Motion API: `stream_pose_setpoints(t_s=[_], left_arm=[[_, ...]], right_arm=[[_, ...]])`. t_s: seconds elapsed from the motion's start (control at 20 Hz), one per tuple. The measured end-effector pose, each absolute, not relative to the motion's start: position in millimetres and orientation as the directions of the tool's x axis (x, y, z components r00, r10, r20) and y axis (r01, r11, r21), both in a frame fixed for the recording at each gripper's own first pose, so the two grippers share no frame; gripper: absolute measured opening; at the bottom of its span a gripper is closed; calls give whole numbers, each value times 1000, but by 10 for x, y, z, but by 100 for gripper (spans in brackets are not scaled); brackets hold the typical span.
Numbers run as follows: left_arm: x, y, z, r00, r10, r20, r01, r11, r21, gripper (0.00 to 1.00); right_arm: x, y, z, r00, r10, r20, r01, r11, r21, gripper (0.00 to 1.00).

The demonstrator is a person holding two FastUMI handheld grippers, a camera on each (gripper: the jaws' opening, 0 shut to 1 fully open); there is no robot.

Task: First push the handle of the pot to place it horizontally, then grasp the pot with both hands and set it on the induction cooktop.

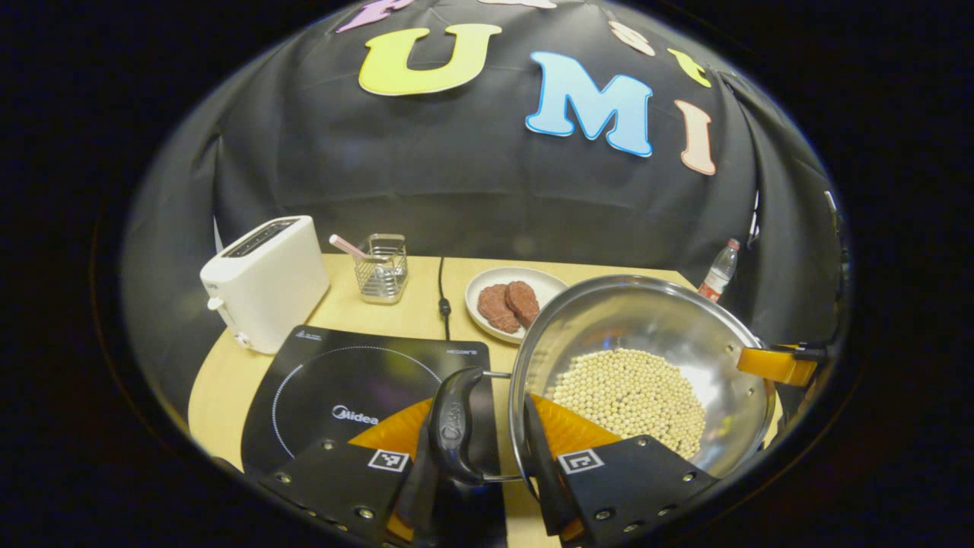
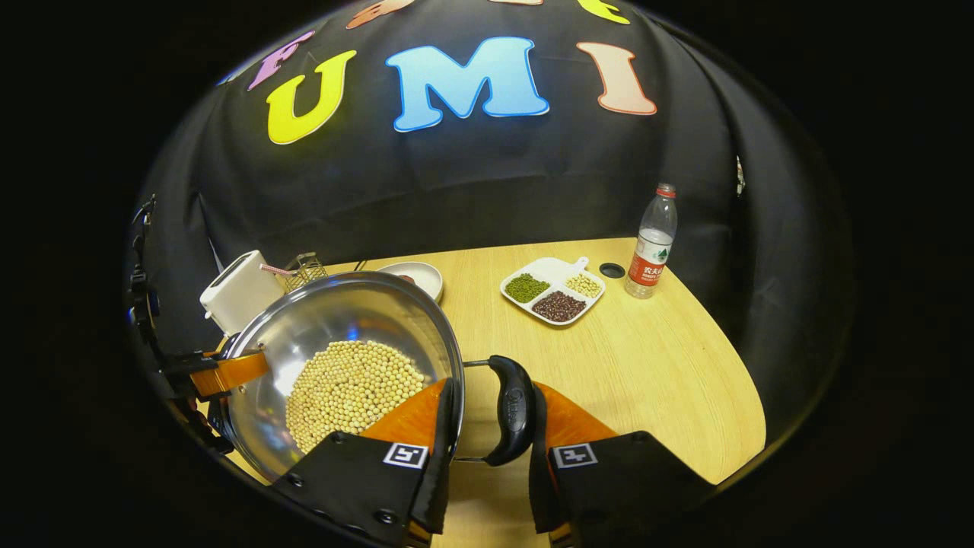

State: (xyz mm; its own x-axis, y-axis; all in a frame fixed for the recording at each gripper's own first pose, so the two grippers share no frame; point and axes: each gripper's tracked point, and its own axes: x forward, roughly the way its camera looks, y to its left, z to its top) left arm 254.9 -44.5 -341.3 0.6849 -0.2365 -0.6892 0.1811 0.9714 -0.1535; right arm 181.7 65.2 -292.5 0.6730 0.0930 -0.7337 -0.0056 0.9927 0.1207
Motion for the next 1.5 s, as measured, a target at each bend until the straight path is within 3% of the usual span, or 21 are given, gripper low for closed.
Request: stream_pose_setpoints(t_s=[0.45,1.5], left_arm=[[2597,196,-3407,690,-235,-685,180,972,-153,55],[2767,1820,-3632,684,-148,-715,96,989,-112,55]], right_arm=[[1784,1231,-2894,677,101,-729,-7,991,130,45],[1952,2709,-3086,647,192,-738,-90,980,176,42]])
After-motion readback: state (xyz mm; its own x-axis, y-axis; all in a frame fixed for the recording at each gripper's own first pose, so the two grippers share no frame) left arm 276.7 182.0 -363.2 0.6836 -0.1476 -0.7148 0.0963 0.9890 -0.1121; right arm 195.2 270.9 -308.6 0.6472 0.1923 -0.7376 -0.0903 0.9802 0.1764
